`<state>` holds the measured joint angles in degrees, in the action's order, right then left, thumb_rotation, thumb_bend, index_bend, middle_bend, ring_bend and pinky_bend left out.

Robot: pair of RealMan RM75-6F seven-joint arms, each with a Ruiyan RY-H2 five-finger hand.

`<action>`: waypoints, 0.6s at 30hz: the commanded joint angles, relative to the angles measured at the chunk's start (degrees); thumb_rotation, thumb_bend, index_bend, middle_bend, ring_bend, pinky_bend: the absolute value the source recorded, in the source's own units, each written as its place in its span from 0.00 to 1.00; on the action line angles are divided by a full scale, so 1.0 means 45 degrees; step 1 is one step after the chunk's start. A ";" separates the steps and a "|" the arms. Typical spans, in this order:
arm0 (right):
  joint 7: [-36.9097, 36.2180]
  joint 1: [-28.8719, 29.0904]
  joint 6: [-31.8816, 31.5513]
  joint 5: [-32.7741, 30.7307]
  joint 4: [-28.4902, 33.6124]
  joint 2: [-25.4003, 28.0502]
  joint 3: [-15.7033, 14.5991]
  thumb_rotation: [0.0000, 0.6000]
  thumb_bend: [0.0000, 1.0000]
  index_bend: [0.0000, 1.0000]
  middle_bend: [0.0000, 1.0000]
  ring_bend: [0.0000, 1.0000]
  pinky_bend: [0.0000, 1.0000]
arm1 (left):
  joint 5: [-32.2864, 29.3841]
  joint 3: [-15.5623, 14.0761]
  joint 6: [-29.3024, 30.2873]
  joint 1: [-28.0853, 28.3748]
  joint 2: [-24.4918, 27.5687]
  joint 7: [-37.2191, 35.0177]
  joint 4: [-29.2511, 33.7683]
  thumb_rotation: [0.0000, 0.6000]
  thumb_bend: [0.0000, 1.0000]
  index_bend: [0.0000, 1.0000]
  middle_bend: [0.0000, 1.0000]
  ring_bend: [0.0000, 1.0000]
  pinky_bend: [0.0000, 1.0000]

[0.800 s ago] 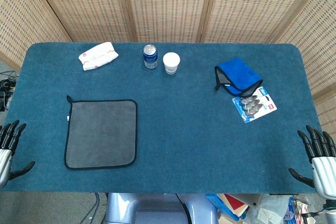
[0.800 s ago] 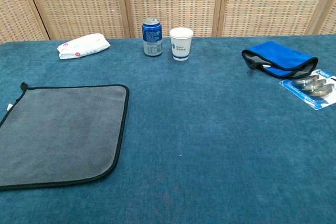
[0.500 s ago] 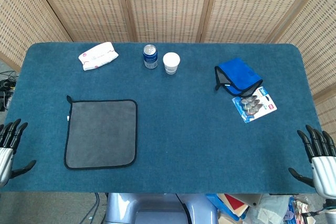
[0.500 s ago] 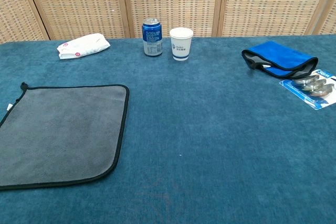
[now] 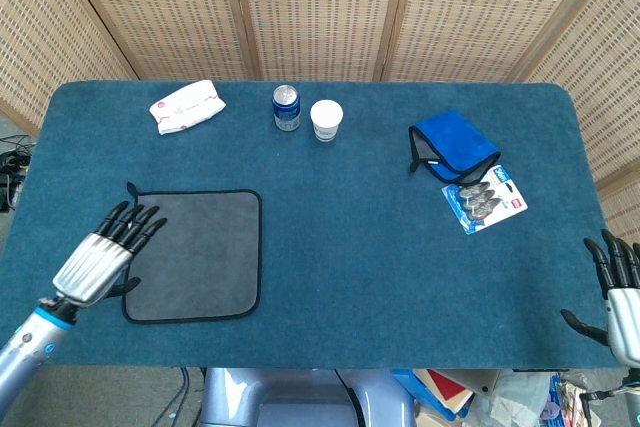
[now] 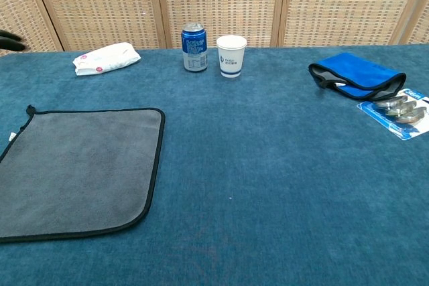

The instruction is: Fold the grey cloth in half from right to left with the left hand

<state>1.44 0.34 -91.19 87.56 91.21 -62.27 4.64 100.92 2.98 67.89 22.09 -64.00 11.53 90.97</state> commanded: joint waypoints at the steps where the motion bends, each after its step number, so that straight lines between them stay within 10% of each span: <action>1: 0.0098 0.0130 0.0371 -0.0477 -0.0176 -0.0106 0.0174 1.00 0.00 0.05 0.00 0.00 0.00 | 0.0763 0.0384 -0.1696 0.1703 -0.1013 0.0377 -0.0948 1.00 0.20 0.18 0.00 0.00 0.00; 18: -0.0198 0.0345 0.1509 -0.2463 -0.1116 -0.0347 0.0782 1.00 0.00 0.05 0.00 0.00 0.00 | 0.0339 0.0713 -0.6658 0.6408 -0.4662 0.0246 -0.4339 1.00 0.22 0.34 0.00 0.00 0.00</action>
<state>0.63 1.94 -84.42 76.59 86.28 -63.83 8.08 102.79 6.23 39.41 49.36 -83.38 12.80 73.09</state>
